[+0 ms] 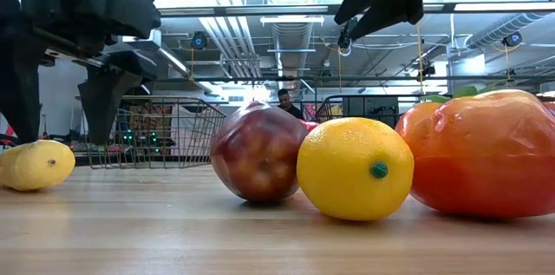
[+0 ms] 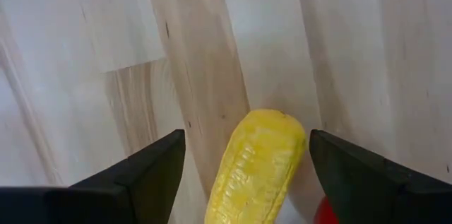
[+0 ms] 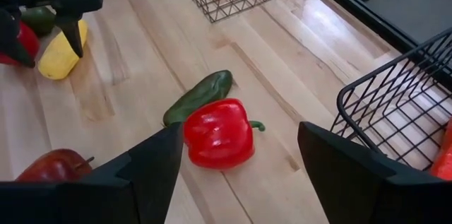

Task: Sort produce into baskets
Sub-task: Put the yellow corn into the right black wire basket

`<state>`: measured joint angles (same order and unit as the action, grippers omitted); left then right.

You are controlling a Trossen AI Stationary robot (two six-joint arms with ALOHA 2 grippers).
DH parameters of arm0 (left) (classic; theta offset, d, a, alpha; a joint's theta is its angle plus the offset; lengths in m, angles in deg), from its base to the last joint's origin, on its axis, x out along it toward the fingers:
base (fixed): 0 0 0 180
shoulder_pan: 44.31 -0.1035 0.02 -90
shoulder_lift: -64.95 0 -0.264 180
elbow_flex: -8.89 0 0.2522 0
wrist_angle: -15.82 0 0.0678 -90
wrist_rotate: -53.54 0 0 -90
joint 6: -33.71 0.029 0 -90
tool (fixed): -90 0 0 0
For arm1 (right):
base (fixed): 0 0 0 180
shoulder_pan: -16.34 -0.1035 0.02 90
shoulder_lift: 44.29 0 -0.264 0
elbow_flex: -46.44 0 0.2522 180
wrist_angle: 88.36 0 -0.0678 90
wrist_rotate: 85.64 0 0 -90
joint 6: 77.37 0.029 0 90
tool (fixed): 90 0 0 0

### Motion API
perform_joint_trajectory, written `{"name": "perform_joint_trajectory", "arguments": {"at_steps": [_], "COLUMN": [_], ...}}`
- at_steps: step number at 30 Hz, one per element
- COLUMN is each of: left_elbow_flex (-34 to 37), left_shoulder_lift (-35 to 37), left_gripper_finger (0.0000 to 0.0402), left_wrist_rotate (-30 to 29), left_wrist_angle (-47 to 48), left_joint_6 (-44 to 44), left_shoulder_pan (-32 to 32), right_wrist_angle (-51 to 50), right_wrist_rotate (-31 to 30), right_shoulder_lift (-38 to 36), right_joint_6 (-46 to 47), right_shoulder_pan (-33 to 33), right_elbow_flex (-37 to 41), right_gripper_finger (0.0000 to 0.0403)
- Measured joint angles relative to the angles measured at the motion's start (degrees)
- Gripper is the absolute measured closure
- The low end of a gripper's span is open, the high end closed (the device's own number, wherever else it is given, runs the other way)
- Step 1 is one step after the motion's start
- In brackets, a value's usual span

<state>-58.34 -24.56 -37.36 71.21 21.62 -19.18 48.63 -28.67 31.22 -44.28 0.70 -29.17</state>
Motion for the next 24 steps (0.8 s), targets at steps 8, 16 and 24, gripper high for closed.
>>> {"name": "perform_joint_trajectory", "arguments": {"at_steps": [8,16,24], "left_elbow_flex": [0.0,0.9,0.9], "left_shoulder_lift": [-0.3,-0.3,-0.8], "left_gripper_finger": [0.0116,0.0116,0.0116], "left_wrist_rotate": [0.4,0.4,0.4], "left_wrist_angle": [0.1,-0.8,-2.1], "left_joint_6": [-0.1,0.0,0.5], "left_shoulder_pan": [0.8,0.8,0.8], "right_wrist_angle": [0.0,0.0,0.0], "right_wrist_rotate": [0.0,0.0,0.0], "right_shoulder_lift": [0.0,0.0,0.0], "right_joint_6": [0.1,0.0,-0.1], "right_shoulder_pan": [0.0,0.0,0.0], "right_elbow_flex": [0.0,0.0,0.0], "right_gripper_finger": [0.0125,0.0126,0.0120]}}
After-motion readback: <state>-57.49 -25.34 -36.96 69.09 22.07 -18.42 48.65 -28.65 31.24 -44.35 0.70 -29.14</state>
